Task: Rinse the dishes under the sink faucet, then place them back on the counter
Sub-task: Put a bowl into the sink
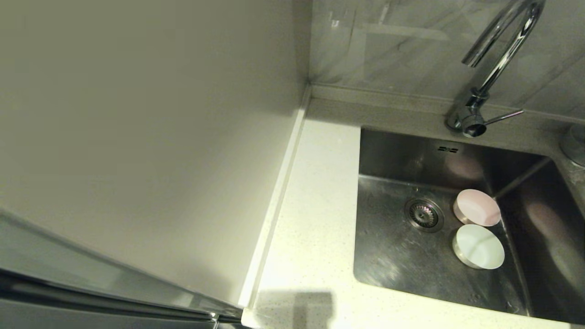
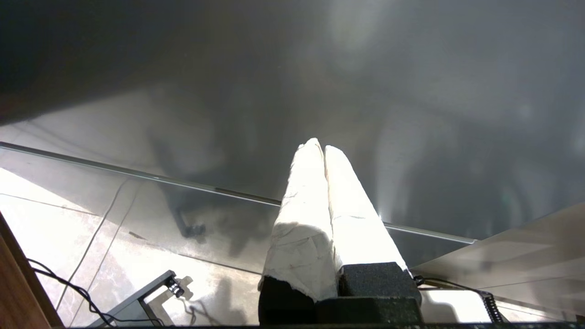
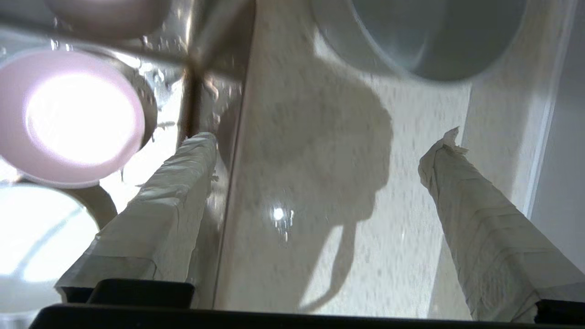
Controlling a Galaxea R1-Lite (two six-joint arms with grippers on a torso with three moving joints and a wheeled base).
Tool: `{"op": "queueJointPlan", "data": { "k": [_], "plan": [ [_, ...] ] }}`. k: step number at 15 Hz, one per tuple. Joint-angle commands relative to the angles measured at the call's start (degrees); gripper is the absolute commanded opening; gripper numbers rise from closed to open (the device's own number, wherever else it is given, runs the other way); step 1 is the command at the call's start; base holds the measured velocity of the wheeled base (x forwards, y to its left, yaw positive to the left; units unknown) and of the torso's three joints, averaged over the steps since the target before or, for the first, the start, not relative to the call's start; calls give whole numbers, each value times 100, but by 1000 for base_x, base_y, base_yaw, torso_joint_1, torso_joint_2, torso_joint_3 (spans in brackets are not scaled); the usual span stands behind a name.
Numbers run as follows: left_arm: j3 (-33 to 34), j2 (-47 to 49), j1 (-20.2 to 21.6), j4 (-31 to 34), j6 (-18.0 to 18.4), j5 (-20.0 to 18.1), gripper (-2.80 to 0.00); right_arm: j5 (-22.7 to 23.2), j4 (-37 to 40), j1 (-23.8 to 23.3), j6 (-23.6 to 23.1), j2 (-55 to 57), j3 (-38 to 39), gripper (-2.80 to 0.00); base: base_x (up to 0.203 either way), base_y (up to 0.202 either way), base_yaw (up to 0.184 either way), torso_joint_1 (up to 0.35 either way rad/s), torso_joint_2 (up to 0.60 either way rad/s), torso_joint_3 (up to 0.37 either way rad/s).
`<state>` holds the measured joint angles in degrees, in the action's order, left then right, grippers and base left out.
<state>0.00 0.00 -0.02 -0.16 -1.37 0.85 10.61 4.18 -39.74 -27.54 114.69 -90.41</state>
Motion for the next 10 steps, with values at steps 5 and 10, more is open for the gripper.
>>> {"op": "queueJointPlan", "data": {
  "k": [5,10],
  "plan": [
    [0,-18,2,-2,4,3,-280,62,57,-314,-35,-114,-30,0,0,0,0,0,0,0],
    [0,-18,2,-2,5,3,-280,933,4,-159,632,-175,-215,0,0,0,0,0,0,0]
  ]
}}
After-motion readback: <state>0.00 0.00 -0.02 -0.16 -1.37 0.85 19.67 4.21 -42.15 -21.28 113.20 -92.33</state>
